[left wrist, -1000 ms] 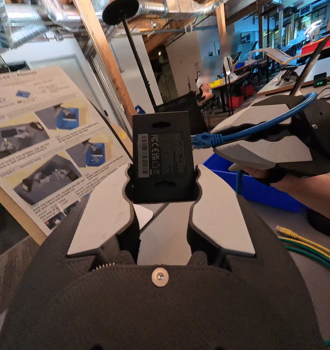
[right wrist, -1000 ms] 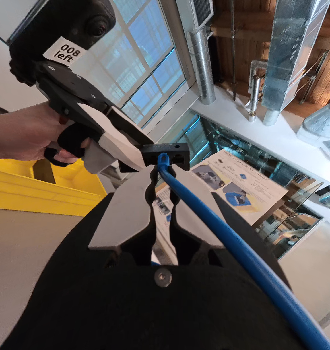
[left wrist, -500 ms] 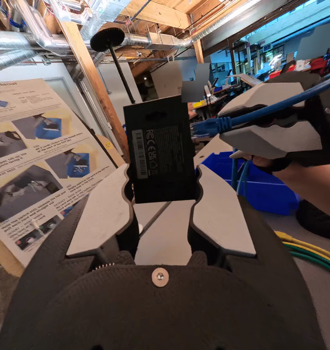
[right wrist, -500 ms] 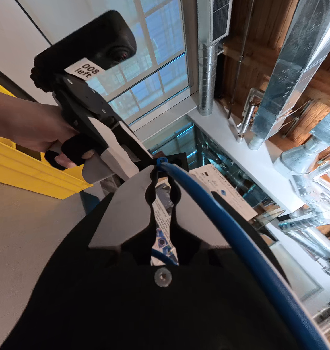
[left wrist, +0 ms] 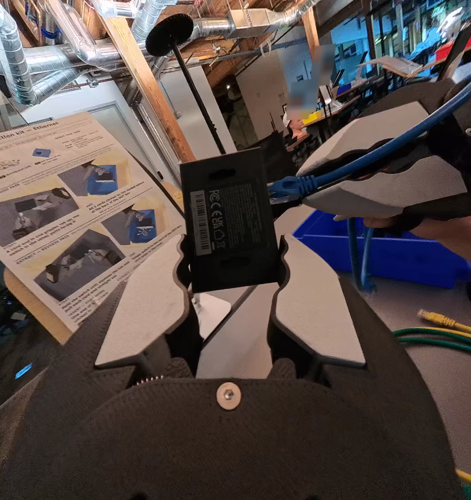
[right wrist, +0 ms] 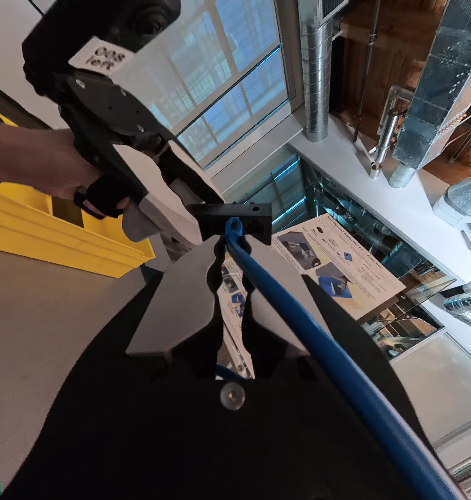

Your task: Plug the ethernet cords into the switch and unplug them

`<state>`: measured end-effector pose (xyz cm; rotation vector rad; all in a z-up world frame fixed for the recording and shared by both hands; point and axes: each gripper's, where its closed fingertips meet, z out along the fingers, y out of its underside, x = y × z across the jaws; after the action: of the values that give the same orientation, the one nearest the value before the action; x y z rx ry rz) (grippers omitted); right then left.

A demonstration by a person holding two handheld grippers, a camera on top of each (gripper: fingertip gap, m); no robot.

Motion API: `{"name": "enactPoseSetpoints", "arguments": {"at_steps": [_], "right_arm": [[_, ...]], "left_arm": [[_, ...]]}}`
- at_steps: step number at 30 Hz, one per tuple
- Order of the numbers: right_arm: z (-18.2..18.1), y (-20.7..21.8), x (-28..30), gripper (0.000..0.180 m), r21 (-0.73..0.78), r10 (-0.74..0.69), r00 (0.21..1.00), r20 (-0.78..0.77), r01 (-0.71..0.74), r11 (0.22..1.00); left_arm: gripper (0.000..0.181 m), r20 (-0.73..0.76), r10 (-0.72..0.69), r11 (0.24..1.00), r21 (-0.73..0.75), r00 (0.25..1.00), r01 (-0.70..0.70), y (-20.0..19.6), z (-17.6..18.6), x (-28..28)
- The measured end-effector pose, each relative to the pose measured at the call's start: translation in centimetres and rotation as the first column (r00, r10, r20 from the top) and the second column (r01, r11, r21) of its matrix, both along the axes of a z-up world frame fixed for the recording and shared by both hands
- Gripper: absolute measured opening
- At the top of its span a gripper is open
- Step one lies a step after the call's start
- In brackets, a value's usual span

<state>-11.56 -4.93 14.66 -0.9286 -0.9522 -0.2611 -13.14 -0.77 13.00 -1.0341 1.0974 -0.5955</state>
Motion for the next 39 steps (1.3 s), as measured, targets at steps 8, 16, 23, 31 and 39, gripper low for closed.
{"name": "enactPoseSetpoints", "arguments": {"at_steps": [8, 16, 23, 31, 39], "right_arm": [[-0.7, 0.8, 0.1, 0.011, 0.030, -0.016, 0.999, -0.038, 0.018, 0.999], [0.6, -0.6, -0.1, 0.010, 0.182, -0.068, 0.998, -0.020, 0.070, 0.981], [-0.3, -0.6, -0.9, 0.010, 0.217, -0.121, 0.987, 0.106, 0.095, 0.972], [-0.8, -0.8, -1.2, 0.010, 0.200, -0.077, 0.985, 0.151, 0.045, 0.979], [-1.0, 0.5, -0.8, 0.013, 0.028, -0.014, 0.999, 0.050, 0.012, 1.000]], "left_arm": [[0.062, -0.062, 0.131, 0.981, 0.153, 0.989, -0.121, -0.5, 1.2, -1.0], [0.062, -0.029, 0.168, 0.972, 0.174, 0.985, -0.161, -0.2, 1.4, -0.5], [0.084, -0.061, 0.020, 1.000, -0.009, 0.998, -0.021, 0.5, -1.1, 1.1], [0.074, -0.047, -0.222, 0.955, -0.213, 0.974, 0.207, -0.2, -2.7, 1.7], [0.073, -0.165, -0.017, 0.987, -0.162, 0.986, -0.011, 1.5, -3.3, 1.3]]}}
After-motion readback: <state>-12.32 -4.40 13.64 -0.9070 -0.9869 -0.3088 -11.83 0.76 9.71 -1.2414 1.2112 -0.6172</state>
